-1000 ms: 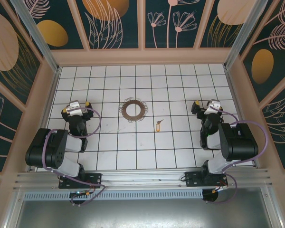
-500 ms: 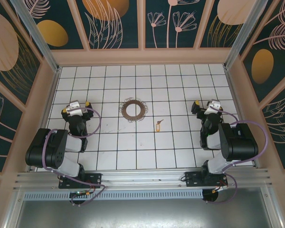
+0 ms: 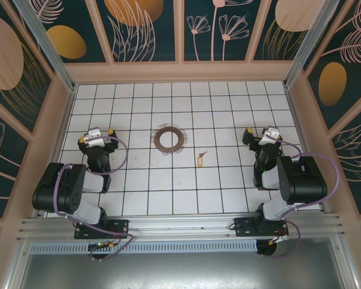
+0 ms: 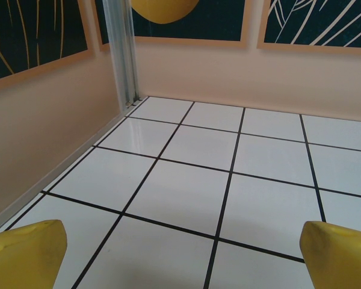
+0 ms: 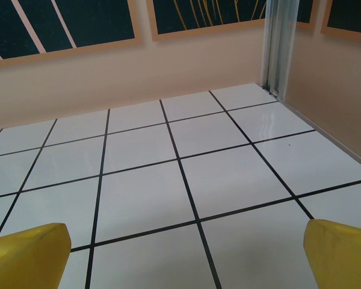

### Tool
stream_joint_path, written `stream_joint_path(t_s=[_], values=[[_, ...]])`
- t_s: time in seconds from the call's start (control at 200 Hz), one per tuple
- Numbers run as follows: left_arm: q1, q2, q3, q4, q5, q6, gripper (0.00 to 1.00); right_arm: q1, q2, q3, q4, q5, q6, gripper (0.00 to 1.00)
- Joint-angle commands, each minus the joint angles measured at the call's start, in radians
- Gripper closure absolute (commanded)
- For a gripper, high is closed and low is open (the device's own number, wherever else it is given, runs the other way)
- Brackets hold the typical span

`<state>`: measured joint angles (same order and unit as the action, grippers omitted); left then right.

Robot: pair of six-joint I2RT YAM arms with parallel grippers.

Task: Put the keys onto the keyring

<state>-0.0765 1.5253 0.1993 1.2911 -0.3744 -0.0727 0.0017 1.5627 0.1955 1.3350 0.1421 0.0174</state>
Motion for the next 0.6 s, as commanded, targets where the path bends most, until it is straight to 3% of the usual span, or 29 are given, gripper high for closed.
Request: stream_joint_path(t_s=[0.0,0.355,0.465,0.596], values=[[0.007,0.001,0.010,0.043,0.002,-0.018,0.01,0.002,0.001,0.004,0.028,0.025,0.016,0.01],[0.006,-0.050,0.013,0.001,0.021,-0.008,0.01,0.030,-0.063,-0.006,-0.002,0.034,-0.021,0.01],[0.006,-0.155,0.104,-0.278,0.007,-0.028,0.01,0.133,-0.183,0.079,-0.231,0.119,-0.126,0.01],[0.006,-0.272,0.145,-0.463,0.063,-0.080,0.01,0.265,-0.265,0.140,-0.270,0.219,-0.204,0.01]])
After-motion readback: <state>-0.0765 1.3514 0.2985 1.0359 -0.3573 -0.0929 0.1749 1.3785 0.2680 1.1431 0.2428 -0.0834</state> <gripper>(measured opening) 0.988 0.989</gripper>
